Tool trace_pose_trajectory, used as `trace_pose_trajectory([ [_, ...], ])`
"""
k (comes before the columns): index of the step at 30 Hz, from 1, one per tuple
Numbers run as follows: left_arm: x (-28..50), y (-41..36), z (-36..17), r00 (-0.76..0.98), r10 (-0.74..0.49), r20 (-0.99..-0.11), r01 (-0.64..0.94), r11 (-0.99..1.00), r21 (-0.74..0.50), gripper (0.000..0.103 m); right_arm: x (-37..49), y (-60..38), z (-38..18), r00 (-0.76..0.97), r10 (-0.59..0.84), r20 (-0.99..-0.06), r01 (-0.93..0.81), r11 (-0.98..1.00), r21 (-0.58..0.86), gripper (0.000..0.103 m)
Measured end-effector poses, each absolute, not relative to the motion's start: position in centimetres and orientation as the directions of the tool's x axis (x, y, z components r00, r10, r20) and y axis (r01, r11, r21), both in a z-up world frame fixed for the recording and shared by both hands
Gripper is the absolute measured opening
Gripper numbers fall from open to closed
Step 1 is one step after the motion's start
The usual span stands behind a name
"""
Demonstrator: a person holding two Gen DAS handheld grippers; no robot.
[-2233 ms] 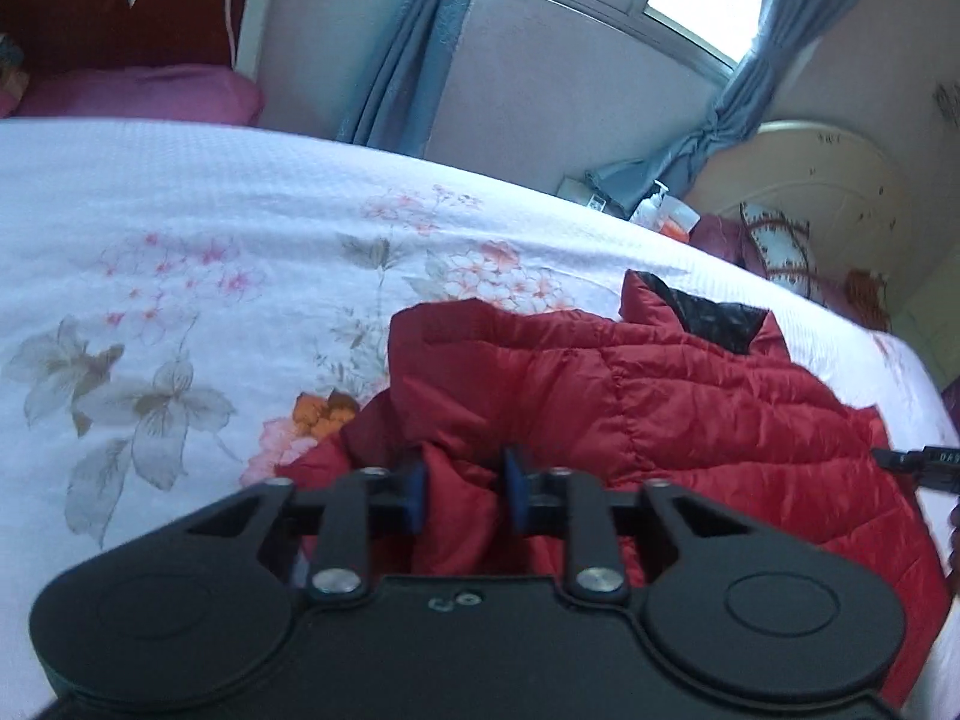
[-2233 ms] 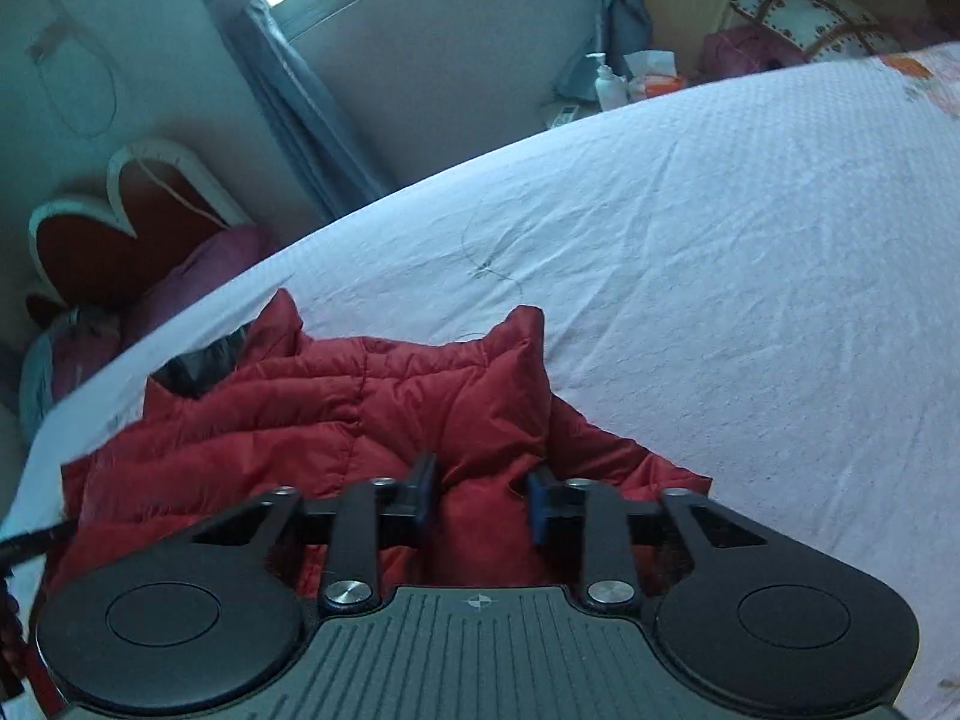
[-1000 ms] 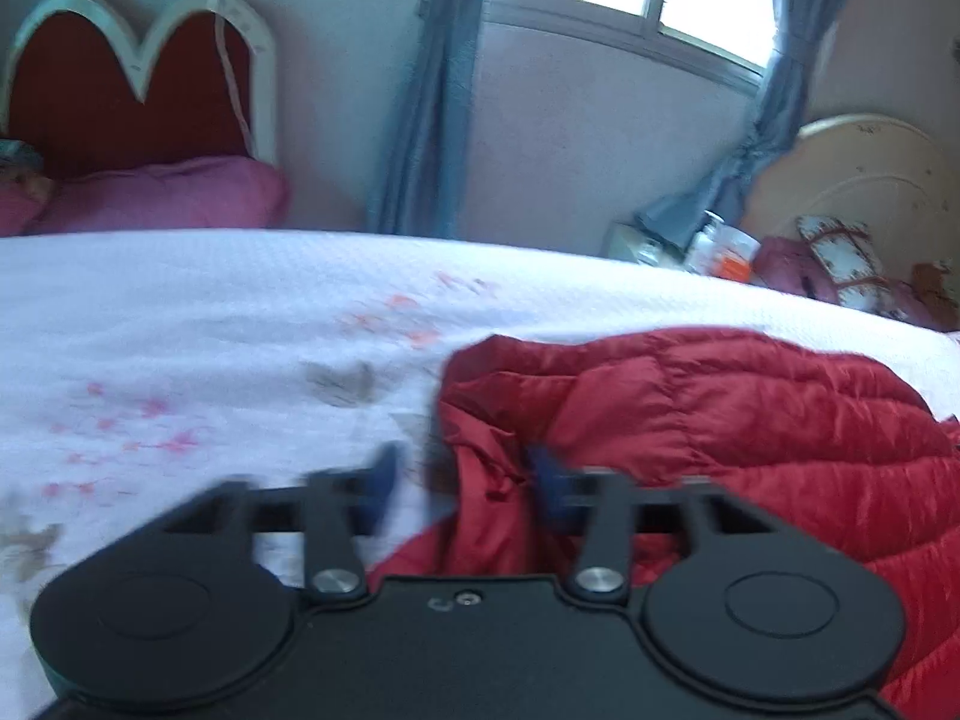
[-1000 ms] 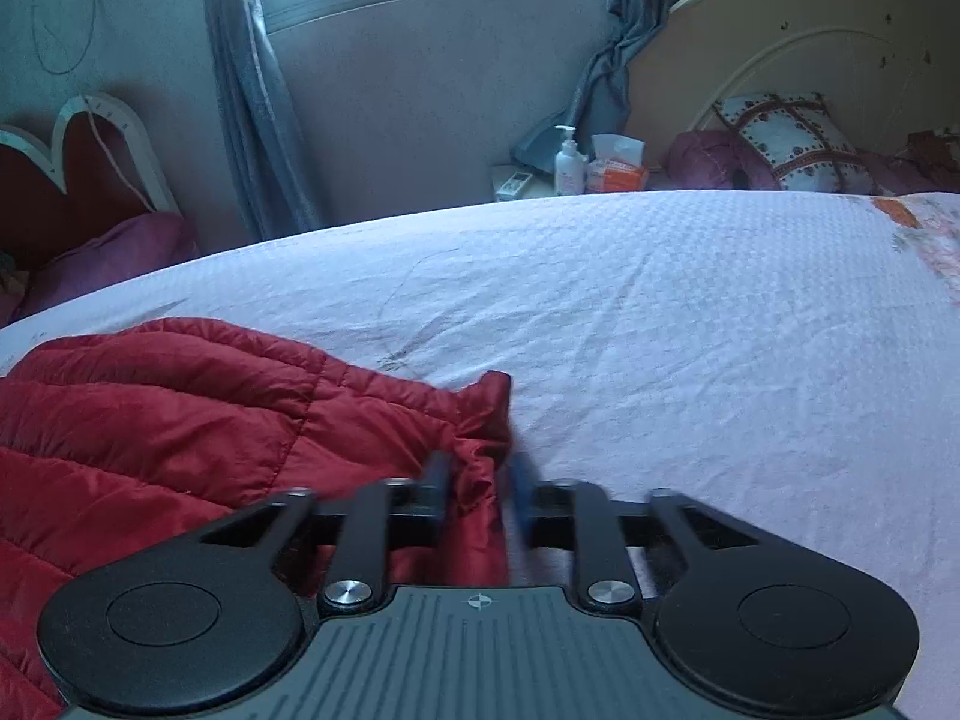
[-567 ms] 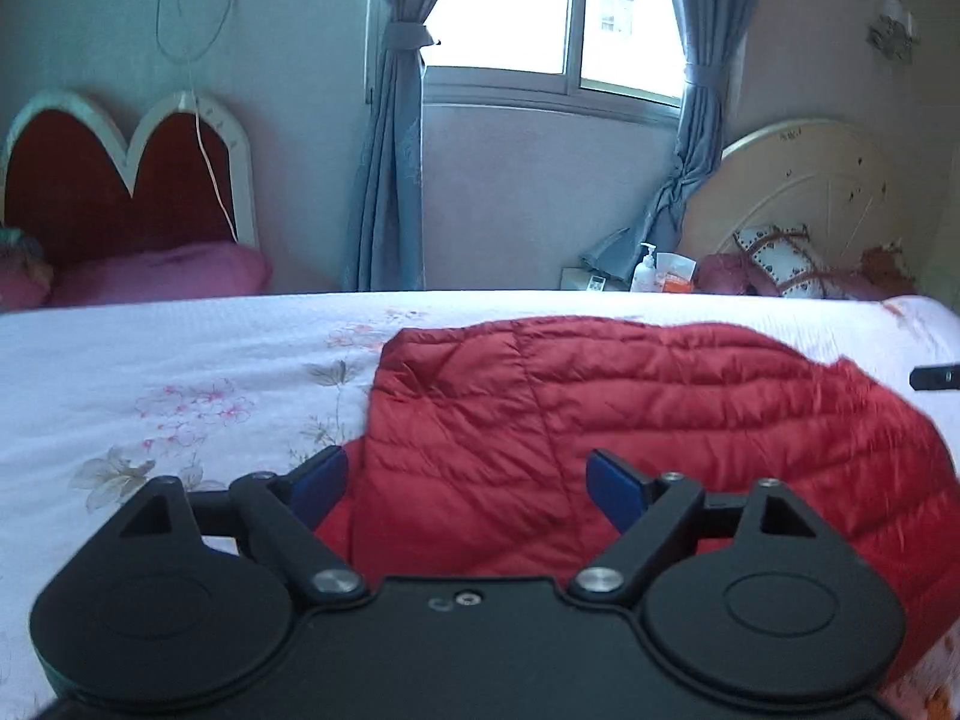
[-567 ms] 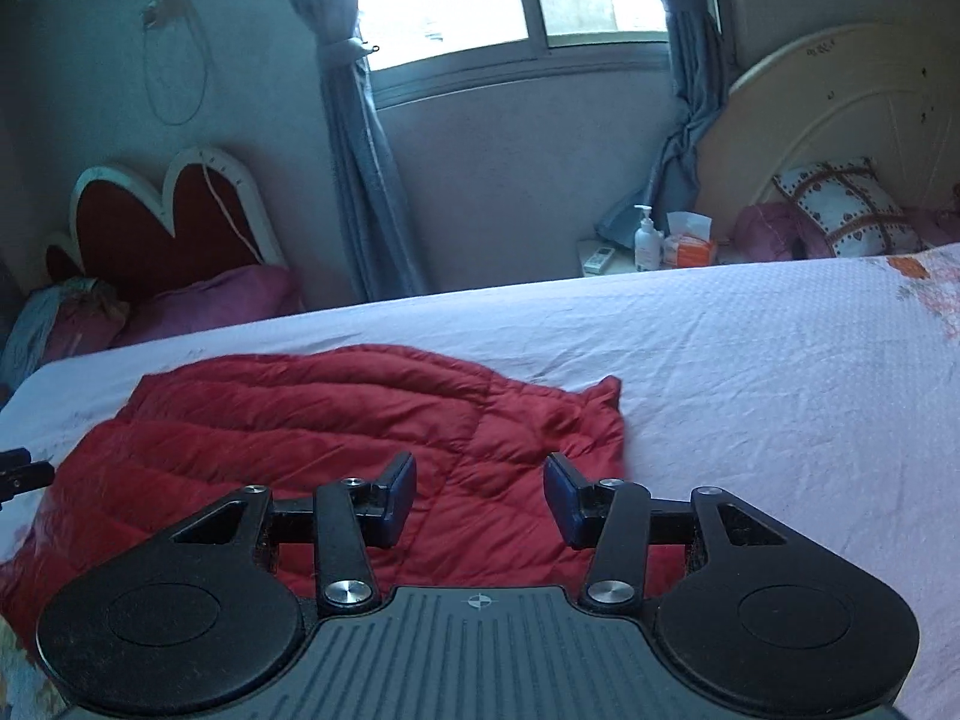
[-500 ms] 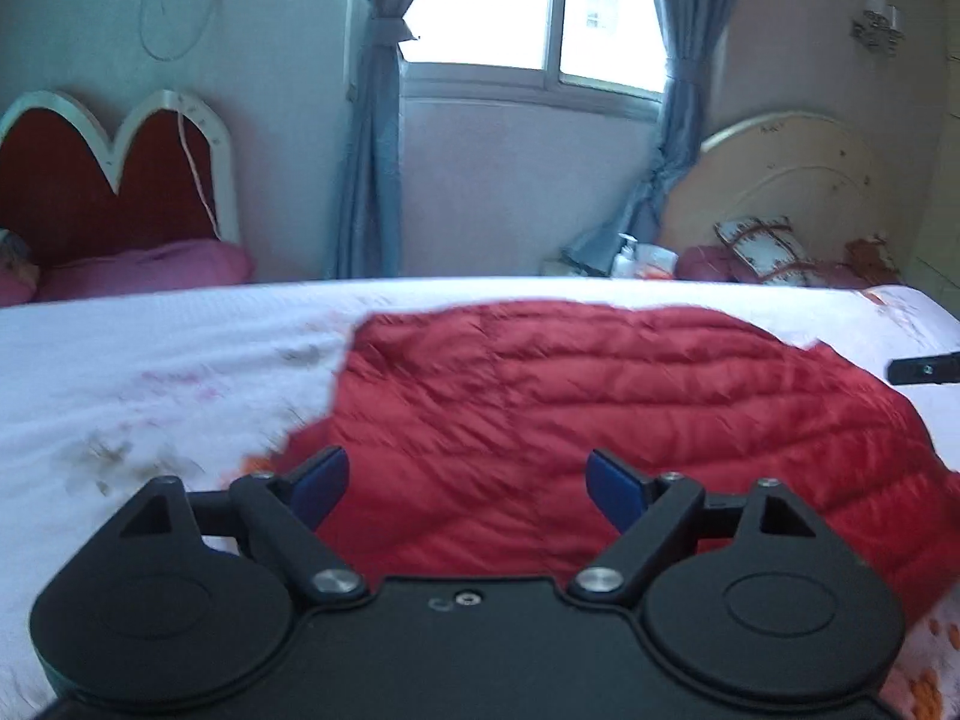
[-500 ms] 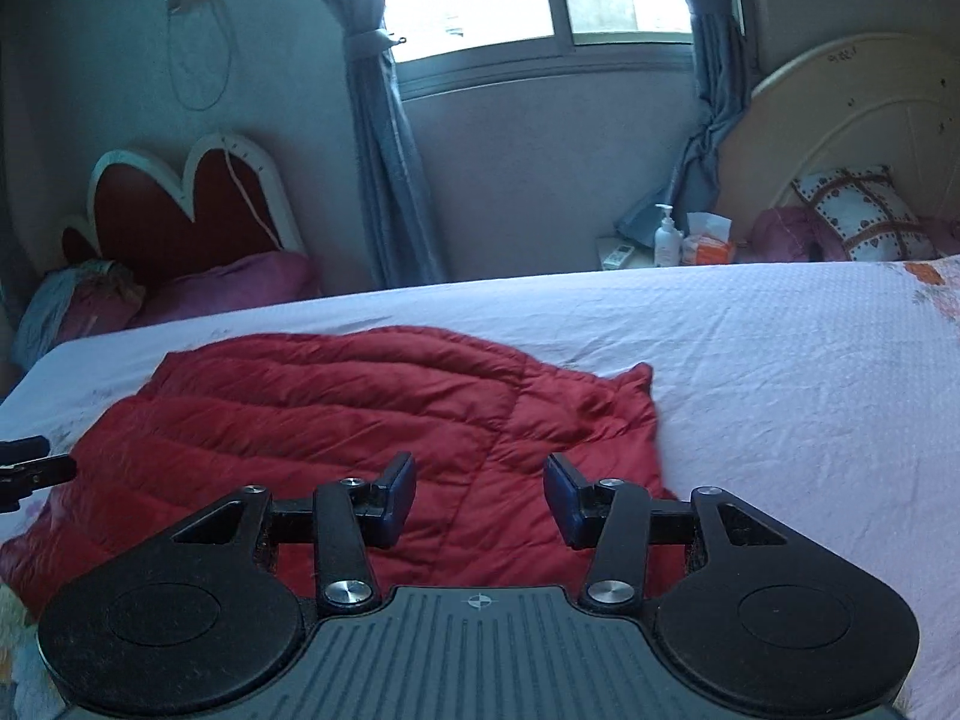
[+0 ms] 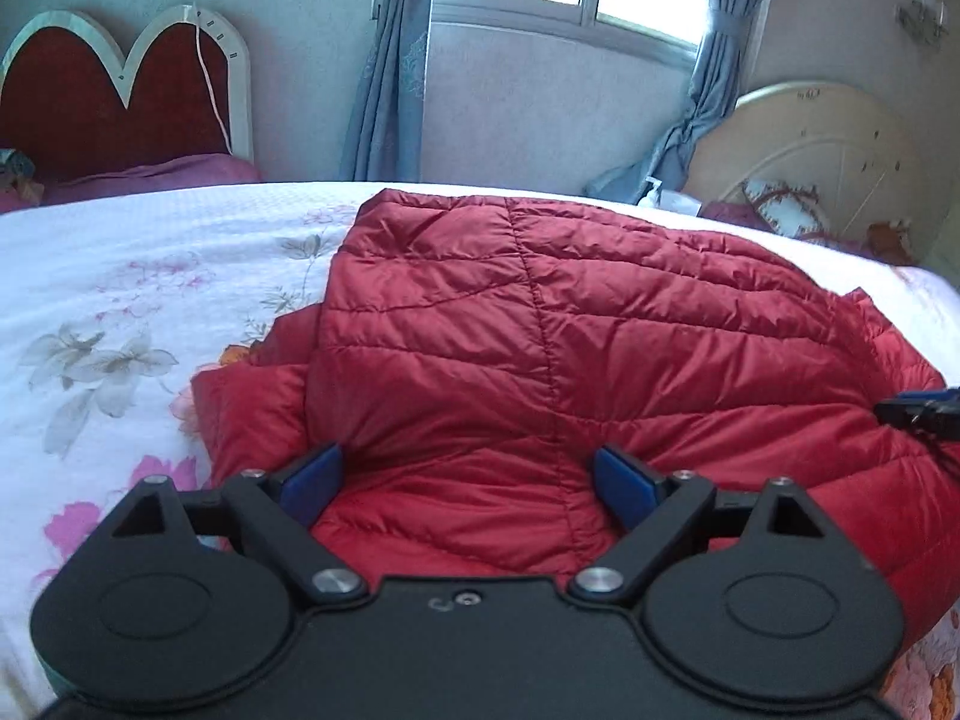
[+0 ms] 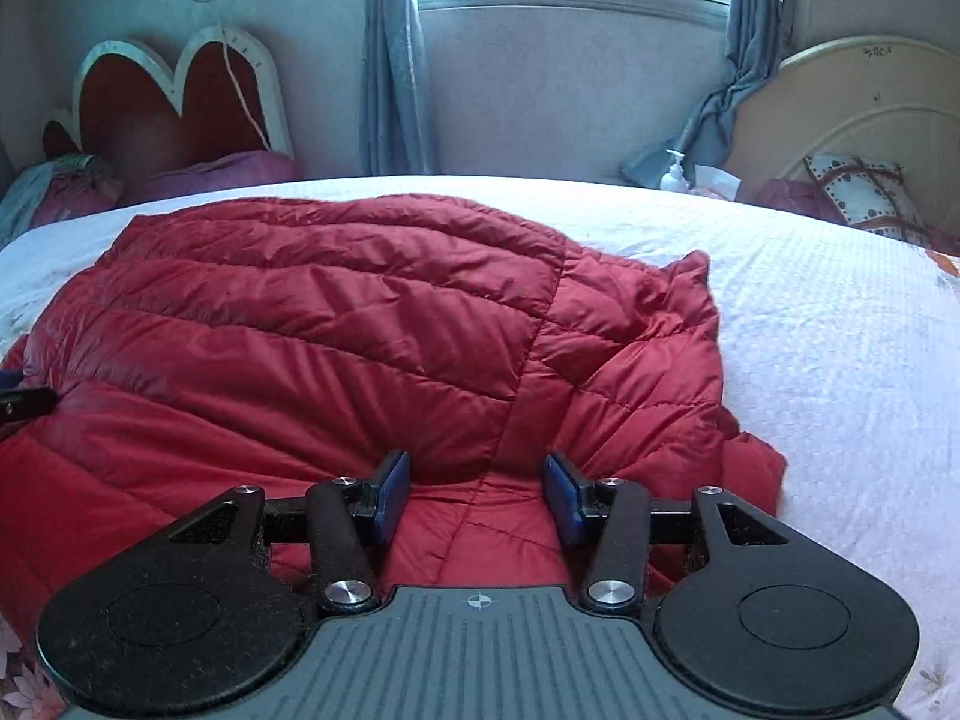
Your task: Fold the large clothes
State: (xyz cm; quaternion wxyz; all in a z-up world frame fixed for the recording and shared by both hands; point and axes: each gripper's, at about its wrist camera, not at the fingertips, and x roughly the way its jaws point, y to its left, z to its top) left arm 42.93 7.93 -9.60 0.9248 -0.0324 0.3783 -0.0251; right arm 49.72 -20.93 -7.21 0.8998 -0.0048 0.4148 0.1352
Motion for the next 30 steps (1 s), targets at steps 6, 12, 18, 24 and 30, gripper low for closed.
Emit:
trace_pose_trajectory([
  [6,40.5,7.5,-8.2,0.721,0.017,-0.693,-0.017,1.0,0.006,0.1,46.1,-25.4,-3.9,0.692,0.251,-0.677,-0.135,0.966,0.22,0.068],
  [12,38.3,8.0,-7.7,0.728,0.061,-0.683,-0.056,0.998,0.029,0.102,43.1,-30.1,-3.3,0.698,0.263,-0.666,-0.03,0.94,0.339,0.088],
  [18,35.8,9.6,-6.9,0.735,0.143,-0.663,-0.147,0.988,0.051,0.102,39.3,-35.5,-3.9,0.712,0.272,-0.647,0.163,0.832,0.53,0.087],
  [24,31.7,14.1,-6.5,0.746,0.077,-0.661,-0.298,0.926,-0.23,0.092,35.4,-38.5,-5.6,0.715,0.352,-0.604,0.271,0.657,0.704,0.087],
  [30,30.2,15.6,-8.9,0.77,-0.11,-0.629,-0.341,0.762,-0.551,0.083,34.0,-37.6,-7.6,0.714,0.429,-0.554,0.323,0.5,0.804,0.087],
])
